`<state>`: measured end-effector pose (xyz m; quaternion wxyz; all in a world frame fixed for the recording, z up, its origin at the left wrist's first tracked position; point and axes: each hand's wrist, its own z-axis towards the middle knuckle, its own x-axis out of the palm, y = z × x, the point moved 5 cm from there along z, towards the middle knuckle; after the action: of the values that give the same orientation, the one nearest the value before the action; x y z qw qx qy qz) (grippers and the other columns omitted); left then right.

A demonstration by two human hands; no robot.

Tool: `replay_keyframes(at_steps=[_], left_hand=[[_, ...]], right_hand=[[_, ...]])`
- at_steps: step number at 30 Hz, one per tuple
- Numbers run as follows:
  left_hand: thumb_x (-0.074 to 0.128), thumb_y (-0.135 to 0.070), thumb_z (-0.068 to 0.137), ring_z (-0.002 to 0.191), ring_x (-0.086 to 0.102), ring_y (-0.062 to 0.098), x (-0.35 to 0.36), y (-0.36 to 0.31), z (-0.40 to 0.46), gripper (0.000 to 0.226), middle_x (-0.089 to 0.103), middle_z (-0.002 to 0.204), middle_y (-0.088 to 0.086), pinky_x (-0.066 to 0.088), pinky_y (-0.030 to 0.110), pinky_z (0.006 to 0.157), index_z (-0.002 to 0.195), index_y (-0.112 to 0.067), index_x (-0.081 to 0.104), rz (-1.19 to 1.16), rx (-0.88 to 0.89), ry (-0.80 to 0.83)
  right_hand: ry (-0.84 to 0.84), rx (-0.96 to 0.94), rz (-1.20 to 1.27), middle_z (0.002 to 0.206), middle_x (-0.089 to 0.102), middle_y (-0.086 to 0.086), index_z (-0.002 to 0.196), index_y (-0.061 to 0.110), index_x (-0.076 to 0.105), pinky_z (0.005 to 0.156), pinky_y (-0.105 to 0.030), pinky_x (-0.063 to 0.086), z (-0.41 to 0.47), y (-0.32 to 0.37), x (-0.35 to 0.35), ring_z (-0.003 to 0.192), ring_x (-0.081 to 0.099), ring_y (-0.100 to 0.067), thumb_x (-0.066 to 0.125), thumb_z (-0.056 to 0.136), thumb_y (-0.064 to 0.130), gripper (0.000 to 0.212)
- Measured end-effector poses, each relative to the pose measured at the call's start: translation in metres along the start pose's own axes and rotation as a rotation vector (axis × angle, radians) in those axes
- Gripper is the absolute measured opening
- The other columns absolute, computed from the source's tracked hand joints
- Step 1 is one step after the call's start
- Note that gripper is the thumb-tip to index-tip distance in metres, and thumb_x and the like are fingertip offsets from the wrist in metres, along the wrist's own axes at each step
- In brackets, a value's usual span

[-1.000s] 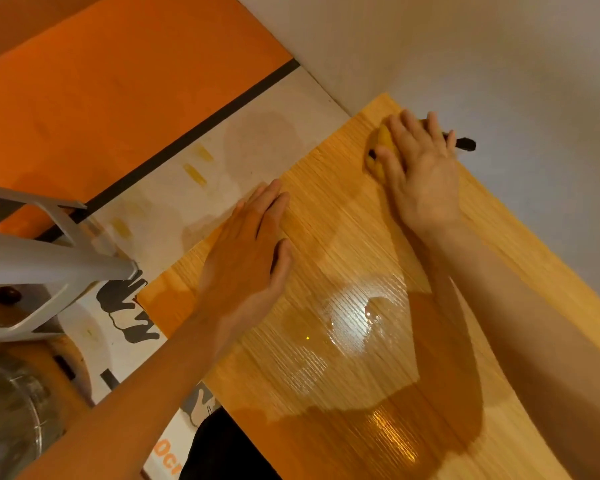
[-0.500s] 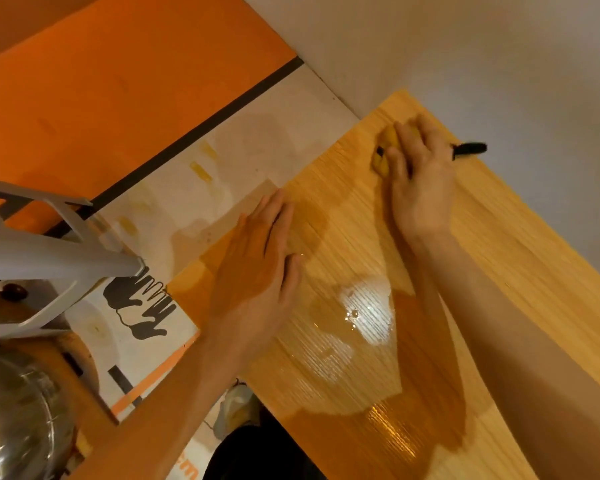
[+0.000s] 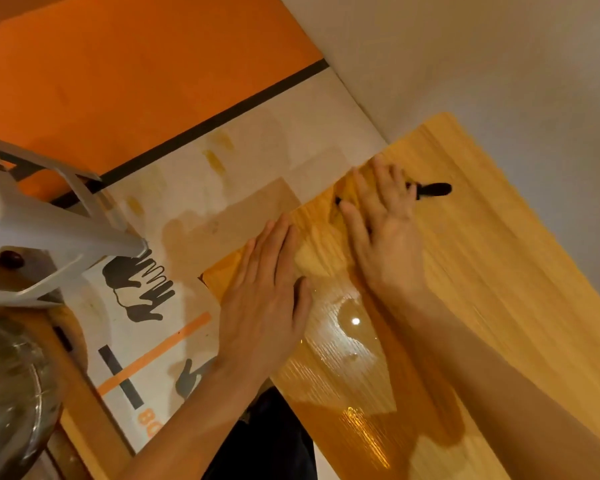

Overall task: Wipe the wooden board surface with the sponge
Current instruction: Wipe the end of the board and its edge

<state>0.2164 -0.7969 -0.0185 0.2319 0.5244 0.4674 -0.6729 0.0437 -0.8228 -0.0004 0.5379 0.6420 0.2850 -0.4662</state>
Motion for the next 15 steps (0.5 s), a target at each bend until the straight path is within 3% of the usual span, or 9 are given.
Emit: replay_keyframes(at_steps=[2, 4, 7, 9, 10, 12, 15], left_hand=[[0.033, -0.031, 0.105, 0.154, 0.028, 0.023, 0.0, 0.0, 0.002, 0.059, 0.027, 0.166, 0.011, 0.023, 0.041, 0.127, 0.156, -0.003, 0.032, -0.002, -0.005, 0.009], [0.033, -0.031, 0.105, 0.154, 0.027, 0.023, 0.001, 0.0, 0.002, 0.059, 0.027, 0.166, 0.011, 0.023, 0.042, 0.127, 0.156, -0.003, 0.032, -0.003, -0.007, 0.01], [0.034, -0.032, 0.105, 0.154, 0.027, 0.023, 0.001, 0.0, 0.001, 0.059, 0.027, 0.166, 0.011, 0.023, 0.042, 0.127, 0.156, -0.002, 0.032, 0.018, -0.004, 0.002], [0.032, -0.032, 0.106, 0.155, 0.026, 0.022, 0.001, 0.001, 0.0, 0.059, 0.025, 0.167, 0.011, 0.023, 0.042, 0.127, 0.157, -0.003, 0.03, 0.027, -0.009, -0.001], [0.032, -0.033, 0.106, 0.155, 0.025, 0.022, 0.002, 0.001, 0.0, 0.06, 0.024, 0.167, 0.01, 0.023, 0.042, 0.127, 0.157, -0.003, 0.03, 0.027, -0.01, -0.002], [0.032, -0.032, 0.105, 0.155, 0.025, 0.022, 0.002, 0.002, 0.001, 0.06, 0.025, 0.167, 0.01, 0.024, 0.042, 0.127, 0.157, -0.003, 0.03, 0.023, -0.01, -0.007], [0.034, -0.032, 0.105, 0.154, 0.027, 0.022, 0.002, 0.001, 0.001, 0.06, 0.027, 0.166, 0.011, 0.024, 0.042, 0.126, 0.157, -0.003, 0.03, 0.01, -0.008, -0.026]], right_hand=[[0.118, -0.277, -0.071, 0.157, 0.03, -0.005, 0.145, 0.019, 0.043, 0.123, -0.046, 0.01, -0.023, 0.029, 0.016, 0.149, 0.018, -0.027, 0.038, 0.102, 0.038, 0.047], [0.161, -0.383, -0.165, 0.155, 0.034, -0.004, 0.142, 0.02, 0.047, 0.122, -0.049, 0.012, -0.007, 0.017, 0.01, 0.148, 0.023, -0.025, 0.036, 0.1, 0.042, 0.048], [0.081, -0.142, -0.153, 0.156, 0.034, -0.005, 0.14, 0.019, 0.049, 0.12, -0.057, 0.012, 0.042, -0.04, -0.021, 0.148, 0.024, -0.025, 0.036, 0.102, 0.041, 0.047], [0.001, 0.035, -0.065, 0.156, 0.034, -0.005, 0.141, 0.017, 0.048, 0.121, -0.055, 0.012, 0.055, -0.058, -0.033, 0.147, 0.022, -0.025, 0.036, 0.104, 0.037, 0.044], [-0.016, 0.03, -0.054, 0.153, 0.037, -0.007, 0.14, 0.017, 0.05, 0.12, -0.052, 0.017, 0.053, -0.05, -0.029, 0.146, 0.024, -0.027, 0.037, 0.104, 0.034, 0.042], [0.029, -0.167, -0.098, 0.14, 0.051, -0.006, 0.132, 0.017, 0.057, 0.116, -0.046, 0.027, 0.042, -0.011, -0.009, 0.136, 0.037, -0.028, 0.037, 0.104, 0.032, 0.038], [0.197, -0.453, -0.11, 0.112, 0.062, 0.003, 0.117, 0.023, 0.066, 0.102, -0.036, 0.035, 0.028, 0.041, 0.015, 0.106, 0.051, -0.02, 0.034, 0.102, 0.039, 0.039]])
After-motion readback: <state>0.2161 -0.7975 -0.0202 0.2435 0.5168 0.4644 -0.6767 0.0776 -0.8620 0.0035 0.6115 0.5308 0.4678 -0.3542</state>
